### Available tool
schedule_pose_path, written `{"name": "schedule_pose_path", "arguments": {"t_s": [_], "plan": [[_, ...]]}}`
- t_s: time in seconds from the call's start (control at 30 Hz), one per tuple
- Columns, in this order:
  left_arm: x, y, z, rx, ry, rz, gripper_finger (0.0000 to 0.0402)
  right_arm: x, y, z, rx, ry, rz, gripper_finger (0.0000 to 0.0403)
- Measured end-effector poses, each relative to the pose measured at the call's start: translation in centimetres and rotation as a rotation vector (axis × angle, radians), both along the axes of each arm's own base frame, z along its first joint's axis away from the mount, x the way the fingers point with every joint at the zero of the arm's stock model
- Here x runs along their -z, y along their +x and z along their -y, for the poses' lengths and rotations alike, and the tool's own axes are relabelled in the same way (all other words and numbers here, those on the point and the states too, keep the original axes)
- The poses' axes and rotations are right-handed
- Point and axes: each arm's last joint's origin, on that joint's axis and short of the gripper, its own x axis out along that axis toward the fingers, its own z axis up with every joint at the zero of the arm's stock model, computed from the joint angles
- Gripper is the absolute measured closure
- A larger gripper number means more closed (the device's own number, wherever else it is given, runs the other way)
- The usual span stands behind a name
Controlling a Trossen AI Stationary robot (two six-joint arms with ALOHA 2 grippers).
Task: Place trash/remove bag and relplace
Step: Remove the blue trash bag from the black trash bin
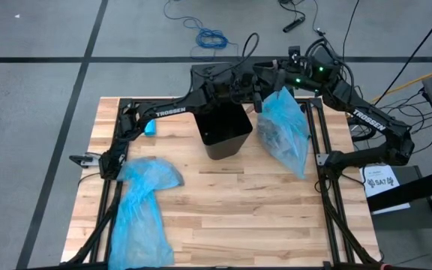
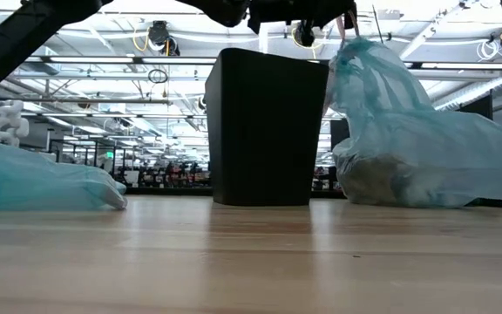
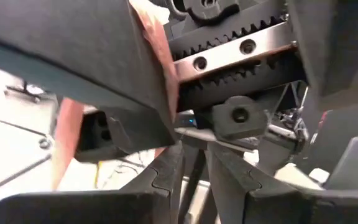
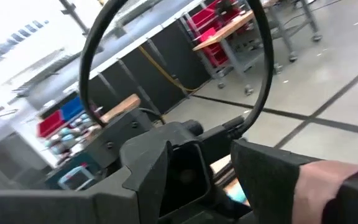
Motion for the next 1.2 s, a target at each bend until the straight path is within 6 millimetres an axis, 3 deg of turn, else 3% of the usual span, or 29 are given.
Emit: {"name": "schedule_pose_path", "arguments": {"t_s": [0.13,0.33,0.73,0.87,1.2], "plan": [[-0.2,0.0,0.0,-0.043,0.062,0.013,0.0336,-0.2,0.0,-0.1,-0.043,0.005,0.018,0.0227],[-0.2,0.0,0.0,-0.056,0.079,0.025,0.0394,-0.4,-0.1,0.1,-0.042,-0.002,0.04,0.0227],[0.2,0.2,0.2,-0.04,0.07,-0.005,0.04,-0.4,-1.2,1.1,0.009,0.004,0.031,0.0227],[-0.5,-0.2,0.3,-0.039,0.076,0.011,0.04,-0.1,-1.5,1.1,0.022,0.023,-0.004,0.0227],[-0.1,-0.2,0.2,-0.039,0.062,-0.037,0.0396,-0.9,-2.1,0.6,0.026,-0.002,0.037,0.0227]]}}
